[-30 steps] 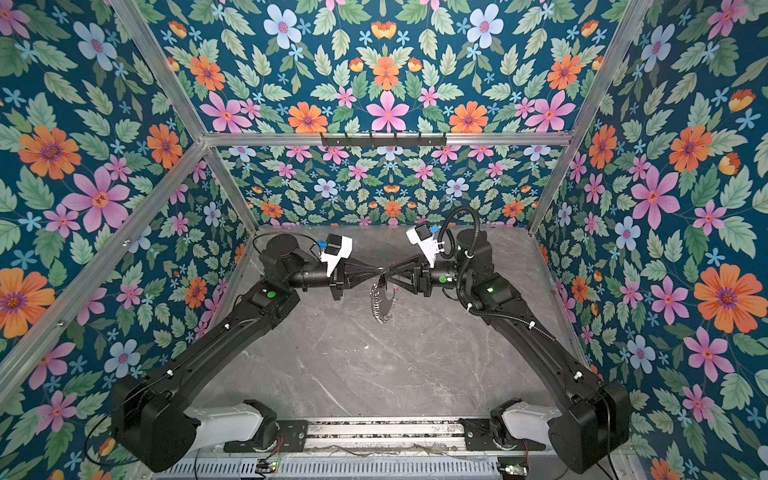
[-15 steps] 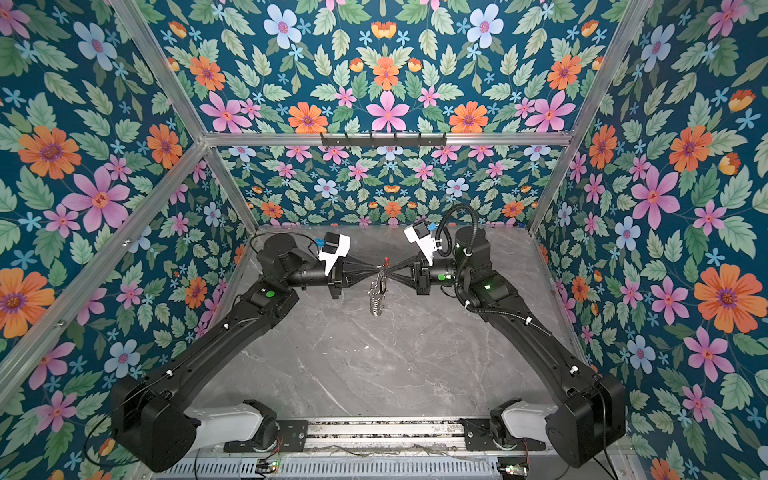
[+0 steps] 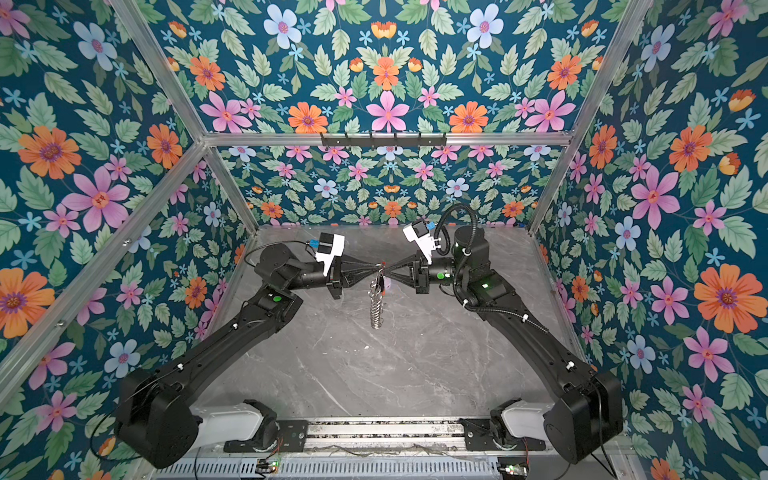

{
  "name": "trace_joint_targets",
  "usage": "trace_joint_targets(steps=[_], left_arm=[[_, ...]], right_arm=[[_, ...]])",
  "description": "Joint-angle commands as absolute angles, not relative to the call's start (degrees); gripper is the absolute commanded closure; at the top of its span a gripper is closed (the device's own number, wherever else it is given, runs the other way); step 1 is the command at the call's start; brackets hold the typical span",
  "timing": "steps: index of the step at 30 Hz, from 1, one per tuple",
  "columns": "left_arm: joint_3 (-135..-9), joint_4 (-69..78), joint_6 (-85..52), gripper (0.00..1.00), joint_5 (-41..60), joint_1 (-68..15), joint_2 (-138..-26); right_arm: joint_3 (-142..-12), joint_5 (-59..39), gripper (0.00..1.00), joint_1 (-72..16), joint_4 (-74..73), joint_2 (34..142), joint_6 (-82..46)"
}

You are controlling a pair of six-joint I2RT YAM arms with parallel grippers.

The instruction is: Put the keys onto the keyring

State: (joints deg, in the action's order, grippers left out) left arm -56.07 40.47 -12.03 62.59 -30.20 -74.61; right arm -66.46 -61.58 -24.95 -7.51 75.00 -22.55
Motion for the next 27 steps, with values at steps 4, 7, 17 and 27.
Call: trace_joint_targets(steps=[4, 7, 17, 27], left_arm=[[-54.0, 59.9, -22.4, 1.00, 63.0, -30.4, -76.1], [-53.0, 63.1, -24.3, 1.00, 62.5, -30.4, -76.7], [-51.7, 65.5, -25.7, 1.00, 61.5, -30.4, -76.6], [-51.6, 66.1, -26.7, 1.00, 61.5, -30.5, -76.8]], right_arm=[[-67.2, -63.3, 1.00, -26.0, -13.9, 76.5, -27.2], [-67.3, -63.2, 1.00, -26.0, -13.7, 76.7, -27.2], [-68.2, -53.0, 0.72, -25.9, 0.7, 72.1, -16.4], [-68.5, -47.8, 0.64, -25.4, 4.9, 67.4, -11.1]])
